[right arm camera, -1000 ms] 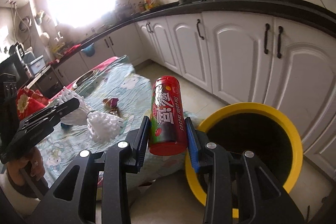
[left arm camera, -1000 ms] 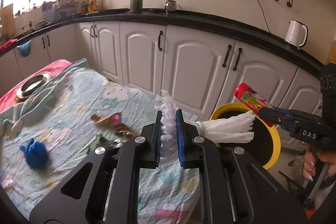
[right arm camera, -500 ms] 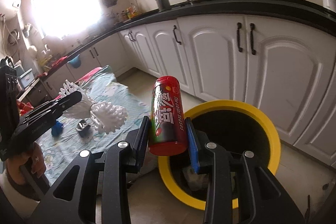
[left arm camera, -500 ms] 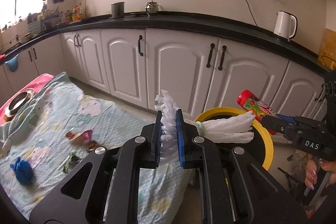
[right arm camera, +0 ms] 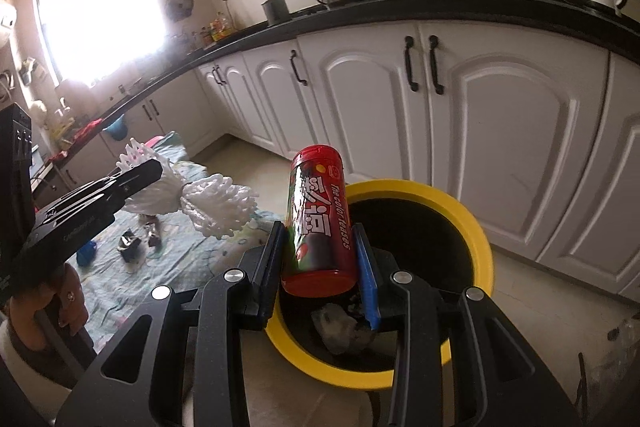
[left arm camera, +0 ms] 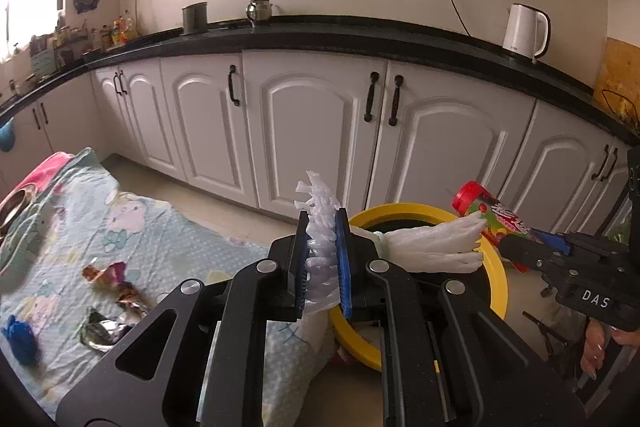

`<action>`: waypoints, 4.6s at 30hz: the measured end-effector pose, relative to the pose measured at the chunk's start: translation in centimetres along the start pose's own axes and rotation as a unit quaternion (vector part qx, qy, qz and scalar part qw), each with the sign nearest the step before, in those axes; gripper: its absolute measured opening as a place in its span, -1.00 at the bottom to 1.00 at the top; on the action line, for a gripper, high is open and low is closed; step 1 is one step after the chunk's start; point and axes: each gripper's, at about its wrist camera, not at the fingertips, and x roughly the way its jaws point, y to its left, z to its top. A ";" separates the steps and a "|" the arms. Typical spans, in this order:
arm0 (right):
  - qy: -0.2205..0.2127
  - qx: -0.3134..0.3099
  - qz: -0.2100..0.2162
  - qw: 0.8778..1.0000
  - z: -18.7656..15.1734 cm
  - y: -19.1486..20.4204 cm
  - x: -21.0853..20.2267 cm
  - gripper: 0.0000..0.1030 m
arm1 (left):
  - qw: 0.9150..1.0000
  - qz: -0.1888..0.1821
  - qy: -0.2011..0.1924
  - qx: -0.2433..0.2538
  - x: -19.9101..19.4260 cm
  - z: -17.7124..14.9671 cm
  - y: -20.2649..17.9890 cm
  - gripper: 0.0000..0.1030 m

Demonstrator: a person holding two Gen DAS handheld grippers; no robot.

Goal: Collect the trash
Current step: 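Carry both items over the yellow bin and open both grippers to drop them, then move both open grippers back from the bin toward the bed, then grasp the blue glove with the left gripper while the right grasps the brown candy bar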

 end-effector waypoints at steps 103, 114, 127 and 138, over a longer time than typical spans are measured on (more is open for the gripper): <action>-0.060 -0.098 -0.019 0.993 -0.7 8.2 -0.4 0.59 | 0.992 0.096 -0.017 -0.076 -5.8 -4.5 7.9 0.79; -0.029 -0.130 0.032 0.991 -0.7 12.4 2.5 0.59 | 0.985 0.136 -0.018 -0.106 -6.7 -5.5 12.0 0.79; -0.003 -0.149 0.064 0.987 -0.7 16.6 6.4 0.58 | 0.974 0.178 -0.019 -0.137 -7.7 -6.8 16.6 0.79; 0.035 -0.172 0.087 0.981 -0.9 19.8 10.6 0.31 | 0.959 0.225 -0.011 -0.174 -8.6 -8.4 21.4 0.79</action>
